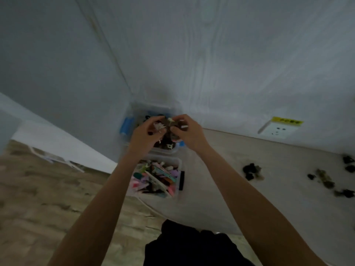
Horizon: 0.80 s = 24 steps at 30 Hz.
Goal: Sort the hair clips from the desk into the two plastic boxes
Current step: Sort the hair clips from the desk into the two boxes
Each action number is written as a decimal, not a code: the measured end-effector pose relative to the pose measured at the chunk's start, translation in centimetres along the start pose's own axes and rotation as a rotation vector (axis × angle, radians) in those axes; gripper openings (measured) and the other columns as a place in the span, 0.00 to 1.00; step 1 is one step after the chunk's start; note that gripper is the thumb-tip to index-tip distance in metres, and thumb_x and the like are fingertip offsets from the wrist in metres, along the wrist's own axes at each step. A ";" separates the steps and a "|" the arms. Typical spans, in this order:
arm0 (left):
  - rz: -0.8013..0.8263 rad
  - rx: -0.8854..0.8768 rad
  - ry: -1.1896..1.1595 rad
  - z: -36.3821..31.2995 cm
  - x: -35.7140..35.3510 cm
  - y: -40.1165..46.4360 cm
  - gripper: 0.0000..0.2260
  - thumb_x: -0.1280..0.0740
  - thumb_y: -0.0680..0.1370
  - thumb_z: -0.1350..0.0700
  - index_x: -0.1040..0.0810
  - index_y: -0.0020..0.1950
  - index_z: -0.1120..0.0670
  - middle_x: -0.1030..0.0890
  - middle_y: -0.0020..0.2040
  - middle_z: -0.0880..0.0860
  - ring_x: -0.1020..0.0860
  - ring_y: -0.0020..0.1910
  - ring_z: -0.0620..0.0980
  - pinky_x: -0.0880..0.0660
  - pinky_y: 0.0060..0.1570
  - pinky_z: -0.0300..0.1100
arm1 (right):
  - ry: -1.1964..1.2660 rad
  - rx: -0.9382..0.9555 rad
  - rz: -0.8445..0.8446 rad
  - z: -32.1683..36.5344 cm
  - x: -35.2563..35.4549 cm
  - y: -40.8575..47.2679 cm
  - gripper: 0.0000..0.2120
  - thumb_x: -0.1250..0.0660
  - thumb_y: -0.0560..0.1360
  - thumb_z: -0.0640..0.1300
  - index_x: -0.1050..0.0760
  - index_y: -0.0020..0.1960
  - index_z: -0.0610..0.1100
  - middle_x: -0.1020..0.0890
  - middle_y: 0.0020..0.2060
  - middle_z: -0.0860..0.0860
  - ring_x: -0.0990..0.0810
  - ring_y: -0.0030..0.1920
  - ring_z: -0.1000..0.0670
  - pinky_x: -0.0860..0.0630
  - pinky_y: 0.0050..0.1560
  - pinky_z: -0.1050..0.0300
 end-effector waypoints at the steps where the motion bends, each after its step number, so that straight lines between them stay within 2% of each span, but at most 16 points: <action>1: 0.013 0.011 0.056 1.1 1.3 0.4 0.17 0.32 0.75 0.57 0.26 0.63 0.52 0.25 0.44 0.49 0.26 0.43 0.46 0.29 0.44 0.35 | -0.049 0.003 0.014 0.2 -1.2 0.9 0.13 0.31 0.73 0.41 0.26 0.56 0.42 0.19 0.50 0.43 0.20 0.50 0.43 0.22 0.53 0.51; 3: 0.035 0.014 0.170 3.0 2.7 0.9 0.18 0.31 0.74 0.57 0.26 0.63 0.53 0.23 0.47 0.50 0.25 0.46 0.47 0.31 0.46 0.35 | -0.169 0.025 0.050 0.5 -2.2 1.7 0.13 0.32 0.73 0.40 0.25 0.57 0.41 0.19 0.52 0.42 0.21 0.53 0.44 0.26 0.52 0.58; 6: 0.031 0.022 0.233 5.3 4.8 1.7 0.17 0.30 0.73 0.57 0.25 0.62 0.52 0.20 0.55 0.52 0.22 0.53 0.51 0.29 0.50 0.39 | -0.325 0.074 0.131 1.1 -3.5 2.6 0.18 0.32 0.73 0.38 0.27 0.62 0.42 0.22 0.58 0.42 0.24 0.57 0.44 0.32 0.53 0.63; 10: -0.001 -0.035 0.317 6.0 5.4 2.5 0.15 0.31 0.74 0.59 0.24 0.60 0.53 0.20 0.53 0.55 0.22 0.51 0.54 0.31 0.47 0.37 | -0.565 0.108 0.303 1.0 -5.5 2.1 0.21 0.34 0.72 0.37 0.30 0.65 0.43 0.26 0.62 0.42 0.27 0.61 0.43 0.31 0.57 0.55; 12: -0.009 -0.071 0.363 6.0 5.4 2.7 0.15 0.31 0.74 0.59 0.24 0.60 0.54 0.22 0.55 0.57 0.23 0.52 0.56 0.30 0.48 0.41 | -0.629 0.102 0.372 0.8 -6.3 1.7 0.22 0.35 0.73 0.37 0.30 0.66 0.45 0.28 0.64 0.43 0.29 0.63 0.44 0.31 0.60 0.54; 15: -0.022 -0.122 0.443 5.9 5.4 2.6 0.15 0.33 0.75 0.58 0.25 0.61 0.54 0.23 0.57 0.58 0.25 0.55 0.59 0.28 0.51 0.48 | -0.657 0.104 0.287 1.2 -5.9 1.3 0.20 0.37 0.74 0.35 0.28 0.65 0.46 0.29 0.64 0.43 0.28 0.62 0.44 0.29 0.60 0.53; 18: 0.002 -0.183 0.481 6.0 4.7 2.1 0.13 0.36 0.77 0.57 0.25 0.61 0.53 0.23 0.57 0.55 0.27 0.58 0.55 0.29 0.50 0.46 | -0.783 0.129 0.167 1.3 -5.4 1.0 0.16 0.40 0.76 0.36 0.26 0.62 0.43 0.25 0.60 0.44 0.24 0.57 0.44 0.26 0.54 0.53; 22: 0.078 -0.216 0.533 6.9 3.4 1.6 0.11 0.39 0.78 0.58 0.22 0.59 0.56 0.22 0.58 0.55 0.23 0.54 0.56 0.26 0.48 0.46 | -0.950 0.227 0.360 -0.1 -7.4 -0.5 0.12 0.43 0.78 0.42 0.24 0.56 0.40 0.23 0.56 0.43 0.26 0.57 0.43 0.28 0.55 0.51; 24: 0.069 -0.219 0.527 6.8 3.4 1.3 0.12 0.40 0.79 0.58 0.23 0.59 0.56 0.22 0.59 0.55 0.23 0.55 0.56 0.26 0.49 0.47 | -0.931 0.299 0.397 0.1 -7.6 -1.0 0.15 0.46 0.80 0.42 0.25 0.60 0.41 0.23 0.58 0.44 0.27 0.60 0.44 0.32 0.59 0.53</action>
Point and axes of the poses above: each hand's wrist, its own y-axis towards the middle knuckle, its own x-axis out of the back of the hand, z = x × y, the point moved 6 cm from there along y, towards the middle knuckle
